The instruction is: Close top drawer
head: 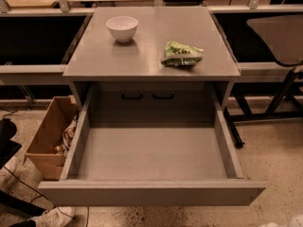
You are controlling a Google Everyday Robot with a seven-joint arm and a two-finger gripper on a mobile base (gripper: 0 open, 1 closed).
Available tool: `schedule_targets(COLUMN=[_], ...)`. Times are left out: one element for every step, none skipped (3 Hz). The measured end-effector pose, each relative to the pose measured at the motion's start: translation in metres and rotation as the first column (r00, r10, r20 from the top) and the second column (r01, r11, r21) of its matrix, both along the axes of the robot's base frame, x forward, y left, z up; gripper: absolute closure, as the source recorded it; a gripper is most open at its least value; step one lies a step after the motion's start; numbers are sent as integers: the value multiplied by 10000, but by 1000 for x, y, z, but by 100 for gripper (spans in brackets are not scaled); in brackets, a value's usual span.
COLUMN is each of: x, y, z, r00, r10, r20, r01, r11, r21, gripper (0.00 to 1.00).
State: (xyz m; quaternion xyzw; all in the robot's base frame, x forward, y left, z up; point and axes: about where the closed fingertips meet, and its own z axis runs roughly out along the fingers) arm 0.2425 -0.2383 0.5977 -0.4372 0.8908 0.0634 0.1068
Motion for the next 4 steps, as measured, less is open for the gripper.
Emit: schedule_targets(x=[2,4,38,101], y=[1,2,14,17], z=[-26,-26,-33,-35], r00=[9997,9999,9957,9698], r10=[-206,-153,370,1060], r20=[-113,-43,855,2197], r01=[210,155,-453,-1301], r11=[9991,9990,9942,9866], r21=[380,429,973,982], gripper=[100,100,100,100])
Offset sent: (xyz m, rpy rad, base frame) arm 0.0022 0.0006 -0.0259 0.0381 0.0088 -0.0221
